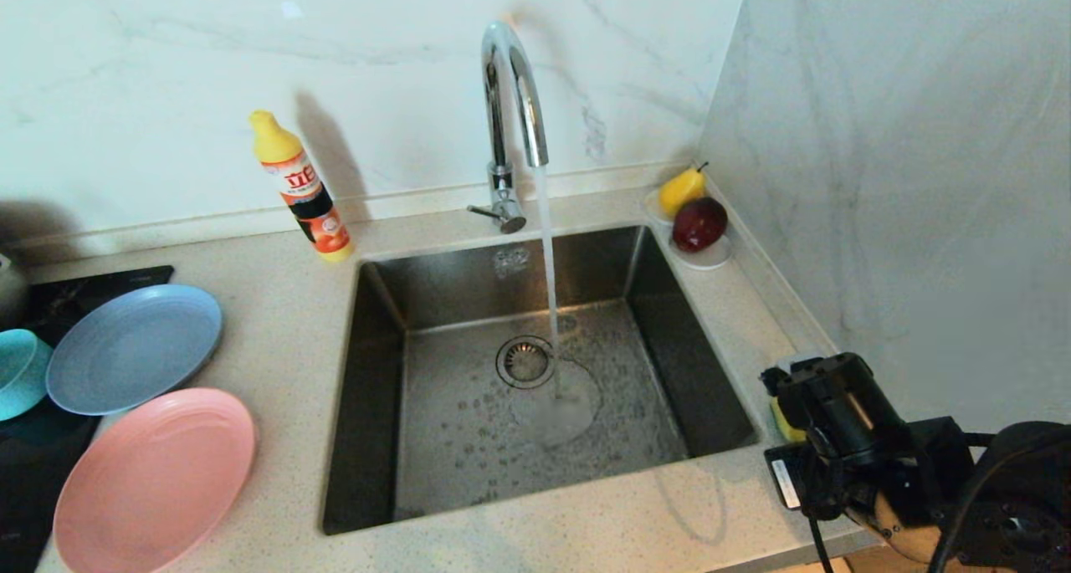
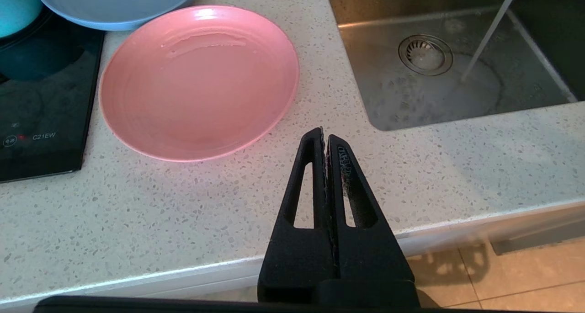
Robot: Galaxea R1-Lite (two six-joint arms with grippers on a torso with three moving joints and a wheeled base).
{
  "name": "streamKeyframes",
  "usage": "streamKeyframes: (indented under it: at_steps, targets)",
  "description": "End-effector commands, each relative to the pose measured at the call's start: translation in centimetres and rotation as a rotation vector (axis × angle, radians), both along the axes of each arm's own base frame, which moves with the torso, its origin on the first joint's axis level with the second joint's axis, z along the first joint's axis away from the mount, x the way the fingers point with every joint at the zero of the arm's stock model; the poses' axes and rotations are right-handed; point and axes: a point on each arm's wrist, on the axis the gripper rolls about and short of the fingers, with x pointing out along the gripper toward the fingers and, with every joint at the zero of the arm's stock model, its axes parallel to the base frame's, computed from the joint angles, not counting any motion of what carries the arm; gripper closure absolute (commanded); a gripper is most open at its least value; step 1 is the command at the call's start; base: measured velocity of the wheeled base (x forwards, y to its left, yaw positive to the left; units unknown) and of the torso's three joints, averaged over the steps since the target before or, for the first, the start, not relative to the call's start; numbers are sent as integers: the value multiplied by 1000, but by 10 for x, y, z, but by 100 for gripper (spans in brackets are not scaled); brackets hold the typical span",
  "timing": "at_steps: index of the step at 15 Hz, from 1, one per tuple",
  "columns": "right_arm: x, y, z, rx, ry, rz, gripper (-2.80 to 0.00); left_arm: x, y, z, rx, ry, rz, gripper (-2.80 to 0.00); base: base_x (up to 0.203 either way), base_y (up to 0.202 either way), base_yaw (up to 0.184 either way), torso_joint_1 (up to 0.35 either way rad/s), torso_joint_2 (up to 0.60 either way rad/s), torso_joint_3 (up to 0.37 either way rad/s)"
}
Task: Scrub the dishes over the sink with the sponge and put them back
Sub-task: Put down the sponge
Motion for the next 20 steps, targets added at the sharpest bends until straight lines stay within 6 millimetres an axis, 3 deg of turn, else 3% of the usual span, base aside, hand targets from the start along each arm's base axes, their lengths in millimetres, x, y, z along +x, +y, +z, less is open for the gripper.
streamKeyframes:
  at_steps: [1,14,15,20]
  targets:
    - [5,-2,-5,-9,7,-12,0,0,0,0,0,3,0,0,0,0,0,0,0,0]
    - [14,4,-7,-1,-9,-11,0,0,0,0,0,3,0,0,0,0,0,0,0,0]
    - [14,4,-6,1,-12,-11,-280,0,0,0,0,3,0,0,0,0,0,0,0,0]
    - [12,2,-9,-5,-5,-17,-280,0,0,0,0,4,0,0,0,0,0,0,0,0]
